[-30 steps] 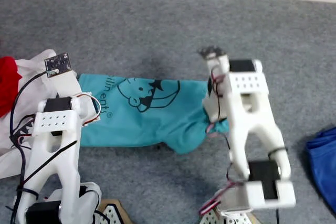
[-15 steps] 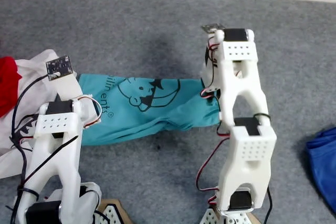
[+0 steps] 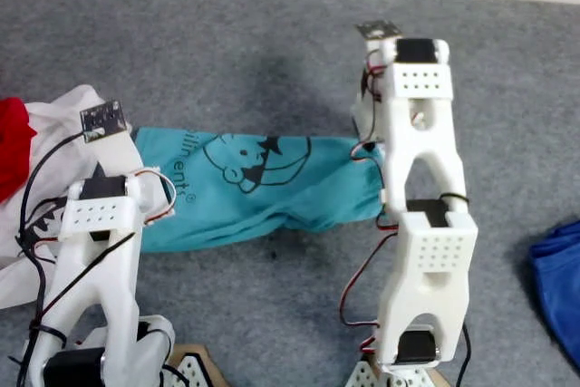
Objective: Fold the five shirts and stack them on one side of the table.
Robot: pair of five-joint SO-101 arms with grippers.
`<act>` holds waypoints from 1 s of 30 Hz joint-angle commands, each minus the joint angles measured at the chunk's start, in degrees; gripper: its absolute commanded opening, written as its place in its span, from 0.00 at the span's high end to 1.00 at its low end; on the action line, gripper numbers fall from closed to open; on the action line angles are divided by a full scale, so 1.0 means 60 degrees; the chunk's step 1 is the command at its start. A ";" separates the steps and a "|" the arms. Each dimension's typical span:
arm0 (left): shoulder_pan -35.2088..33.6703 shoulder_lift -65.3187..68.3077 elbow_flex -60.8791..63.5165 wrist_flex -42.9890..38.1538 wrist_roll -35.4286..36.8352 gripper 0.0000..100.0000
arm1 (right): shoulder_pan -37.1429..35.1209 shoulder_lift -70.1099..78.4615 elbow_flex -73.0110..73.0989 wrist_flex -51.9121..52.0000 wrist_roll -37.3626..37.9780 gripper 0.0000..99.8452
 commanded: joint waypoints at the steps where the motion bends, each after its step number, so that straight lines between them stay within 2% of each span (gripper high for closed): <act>1: 0.0139 -0.0110 -0.0037 -0.0132 0.0015 0.96 | 0.0359 -0.2059 0.0652 0.0168 -0.0088 0.97; 4: 0.0139 -0.0110 -0.0066 -0.0132 0.0015 0.96 | 0.0344 -0.3949 0.2586 0.0139 0.0000 0.99; 10: 0.0139 -0.0110 -0.0037 -0.0308 0.0044 0.96 | -0.0154 -0.7465 0.7040 -0.0095 0.1216 0.99; 15: 0.0139 -0.0110 -0.0037 -0.0293 0.0059 0.96 | -0.0388 -0.8652 1.0791 -0.0286 0.4454 0.99; 22: 0.0139 -0.0110 -0.0037 -0.0293 0.0059 0.96 | 0.1678 -0.8755 1.1861 -0.0227 0.7238 0.98; 24: 0.0139 -0.0110 -0.0022 -0.0308 0.0059 0.96 | 0.2249 -0.8755 1.1905 -0.0095 0.7780 0.92; 26: 0.0139 -0.0110 -0.0022 -0.0322 0.0059 0.96 | 0.2777 -0.8740 1.1905 -0.0110 0.7897 0.81; 28: 0.0154 -0.0110 -0.0037 -0.0322 0.0059 0.96 | 0.2967 -0.8681 1.1919 -0.0110 0.8264 0.71; 30: 0.0154 -0.0110 -0.0051 -0.0322 0.0059 0.96 | 0.2894 -0.8667 1.2242 -0.0110 0.8425 0.65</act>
